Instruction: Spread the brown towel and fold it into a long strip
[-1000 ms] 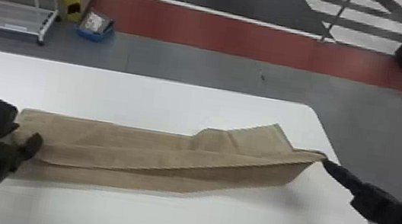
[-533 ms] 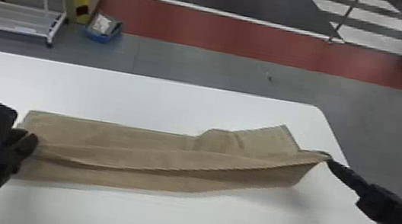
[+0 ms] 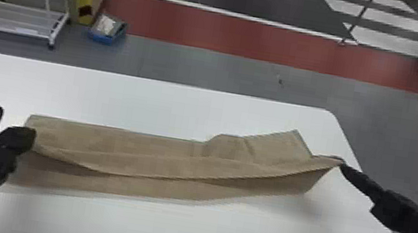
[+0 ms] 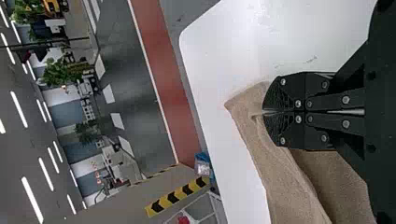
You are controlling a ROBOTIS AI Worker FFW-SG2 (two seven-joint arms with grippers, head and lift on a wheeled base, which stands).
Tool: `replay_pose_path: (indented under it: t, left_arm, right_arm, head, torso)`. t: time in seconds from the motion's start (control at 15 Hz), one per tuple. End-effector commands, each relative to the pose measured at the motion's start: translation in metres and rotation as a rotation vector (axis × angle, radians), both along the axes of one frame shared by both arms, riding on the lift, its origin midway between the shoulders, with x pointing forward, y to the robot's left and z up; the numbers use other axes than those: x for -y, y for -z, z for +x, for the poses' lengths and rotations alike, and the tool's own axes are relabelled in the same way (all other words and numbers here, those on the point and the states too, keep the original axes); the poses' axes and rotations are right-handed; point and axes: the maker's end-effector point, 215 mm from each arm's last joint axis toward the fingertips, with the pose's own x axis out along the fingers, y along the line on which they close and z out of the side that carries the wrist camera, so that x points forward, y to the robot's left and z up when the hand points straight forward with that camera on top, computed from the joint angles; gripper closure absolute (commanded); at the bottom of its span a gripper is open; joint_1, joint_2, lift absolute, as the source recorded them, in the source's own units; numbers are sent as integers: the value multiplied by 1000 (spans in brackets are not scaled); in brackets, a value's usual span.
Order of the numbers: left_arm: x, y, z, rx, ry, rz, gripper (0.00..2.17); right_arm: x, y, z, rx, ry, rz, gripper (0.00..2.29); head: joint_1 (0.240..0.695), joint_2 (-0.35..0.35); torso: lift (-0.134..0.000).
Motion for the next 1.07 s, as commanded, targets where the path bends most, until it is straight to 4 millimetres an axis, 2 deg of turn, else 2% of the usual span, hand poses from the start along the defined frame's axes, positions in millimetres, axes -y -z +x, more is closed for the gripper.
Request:
replay_pose_path:
  t: [0.0,0.07,0.2,0.4,0.53,0.67,0.73,0.8,0.93,1.0]
  left_arm:
    - [-2,-28,-3,70,-7,-51,1420]
    - [-2,-48,-4,114,-15,-69,1420]
    - [-15,-92,-13,210,-55,-116,1420]
    - [-30,-164,-33,327,-79,-179,1420]
    - [-40,-198,-46,365,-91,-201,1420]
    - [-46,-209,-56,350,-99,-213,1420]
    - [-48,-213,-58,355,-100,-207,1420]
    - [-49,-214,-57,357,-99,-203,1420]
    - [-52,-209,-47,357,-105,-215,1420]
    - [-56,-208,-36,363,-113,-224,1420]
  right_arm:
    - [-5,-2,0,-4,-10,0,1477]
    - [-9,-7,-2,-9,-23,0,1477]
    - [-22,-19,-8,-13,-79,37,1477]
    - [6,-43,-19,-12,-64,48,1477]
    - [18,-60,-32,-16,-81,83,1477]
    - [26,-84,-46,11,-112,148,1477]
    - [27,-94,-47,23,-125,161,1477]
    - [19,-95,-45,6,-148,180,1477]
    - [0,-95,-27,-6,-180,211,1477]
    - [-12,-97,-9,1,-205,247,1477]
  head:
    - [695,-182]
    - [695,-180]
    - [695,-172]
    - [695,-145]
    - [695,-153]
    - [695,-160]
    - [695,-163]
    - [695,-172]
    - [695,-173]
    - [695,-165]
  torso:
    - [-123]
    - [-123]
    - [-123]
    - [-123]
    - [-123]
    - [-123]
    - [-123]
    - [-123]
    - [-123]
    - [-123]
